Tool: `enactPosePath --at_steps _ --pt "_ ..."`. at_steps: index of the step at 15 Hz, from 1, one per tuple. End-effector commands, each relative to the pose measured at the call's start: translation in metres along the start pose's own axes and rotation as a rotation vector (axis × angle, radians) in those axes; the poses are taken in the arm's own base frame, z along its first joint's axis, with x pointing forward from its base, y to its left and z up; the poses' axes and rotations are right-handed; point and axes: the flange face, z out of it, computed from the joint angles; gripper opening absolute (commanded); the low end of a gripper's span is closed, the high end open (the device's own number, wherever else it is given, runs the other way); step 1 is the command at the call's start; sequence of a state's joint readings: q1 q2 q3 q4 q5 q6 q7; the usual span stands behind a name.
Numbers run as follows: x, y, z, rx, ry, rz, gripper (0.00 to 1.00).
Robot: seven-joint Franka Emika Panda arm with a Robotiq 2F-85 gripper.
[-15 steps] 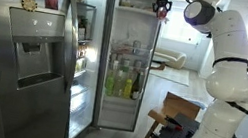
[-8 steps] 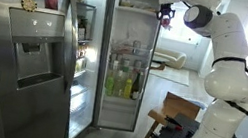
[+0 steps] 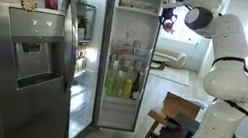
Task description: Take the packet from the door of the refrigerator and place it on the chair
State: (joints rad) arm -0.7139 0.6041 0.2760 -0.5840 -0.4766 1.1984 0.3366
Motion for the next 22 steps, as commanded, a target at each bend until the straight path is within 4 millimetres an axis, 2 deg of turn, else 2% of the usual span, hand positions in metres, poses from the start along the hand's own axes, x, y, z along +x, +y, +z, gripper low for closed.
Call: enactPosePath --at_steps 1,5,12,16,22 --pt "0.005 0.004 0.025 -0.003 -0.053 -0.018 0.36" --pt "0.014 0.007 0.074 -0.043 -0.117 -0.006 0.36" --pt "0.021 0.017 0.177 -0.042 -0.163 0.016 0.36" --pt "0.011 0.03 0.226 -0.02 -0.181 0.021 0.36" --pt "-0.02 0.06 0.289 -0.009 -0.179 0.074 0.36"
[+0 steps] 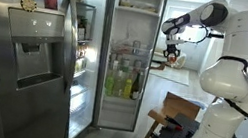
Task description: Take the packet from the door of the refrigerator and place it on the chair
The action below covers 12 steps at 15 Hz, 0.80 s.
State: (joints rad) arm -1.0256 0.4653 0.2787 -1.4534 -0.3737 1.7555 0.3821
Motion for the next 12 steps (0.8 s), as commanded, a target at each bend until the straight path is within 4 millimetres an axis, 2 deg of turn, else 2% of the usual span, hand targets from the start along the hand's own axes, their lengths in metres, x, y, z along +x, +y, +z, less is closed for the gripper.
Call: enactPosePath --at_steps 1,2,5,7,12 --pt "-0.032 0.023 0.029 0.013 0.021 0.066 0.36" --pt "-0.034 0.038 0.037 0.034 0.038 0.099 0.36" --pt "-0.05 0.061 0.072 0.06 0.077 0.166 0.36" --pt "-0.067 0.074 0.094 0.055 0.095 0.192 0.36" --pt "-0.102 0.093 0.143 0.054 0.124 0.245 0.36"
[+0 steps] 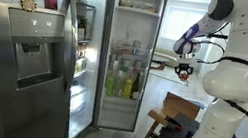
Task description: Take the packet from the door of the refrigerator and place it on the chair
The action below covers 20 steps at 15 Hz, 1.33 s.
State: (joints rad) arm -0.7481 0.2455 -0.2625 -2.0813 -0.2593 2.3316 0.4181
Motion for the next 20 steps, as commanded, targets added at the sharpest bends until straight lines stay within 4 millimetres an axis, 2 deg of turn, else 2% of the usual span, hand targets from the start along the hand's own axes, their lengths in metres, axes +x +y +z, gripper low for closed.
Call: enactPosePath --at_steps 1,4,7,15,20 --pt "-0.031 0.013 0.012 0.027 0.035 0.06 0.36" --pt "-0.031 0.012 0.026 0.025 0.039 0.103 0.36" --pt "-0.022 0.008 0.032 0.012 0.05 0.132 0.36" --pt "0.019 0.009 0.061 -0.035 0.096 0.204 0.36" --pt "0.04 0.009 0.091 -0.061 0.103 0.245 0.36"
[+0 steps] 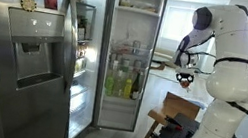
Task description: Take the packet from the door of the refrigerator and place it on the chair
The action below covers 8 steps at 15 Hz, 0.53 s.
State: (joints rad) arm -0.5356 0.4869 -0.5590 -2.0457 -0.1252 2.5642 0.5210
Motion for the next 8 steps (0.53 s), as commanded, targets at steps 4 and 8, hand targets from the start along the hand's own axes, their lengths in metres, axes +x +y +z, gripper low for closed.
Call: enactPosePath --at_steps 4,8 --pt "0.01 -0.016 0.042 -0.016 0.014 0.047 0.36" --pt "0.008 -0.022 0.069 -0.024 -0.002 0.059 0.36"
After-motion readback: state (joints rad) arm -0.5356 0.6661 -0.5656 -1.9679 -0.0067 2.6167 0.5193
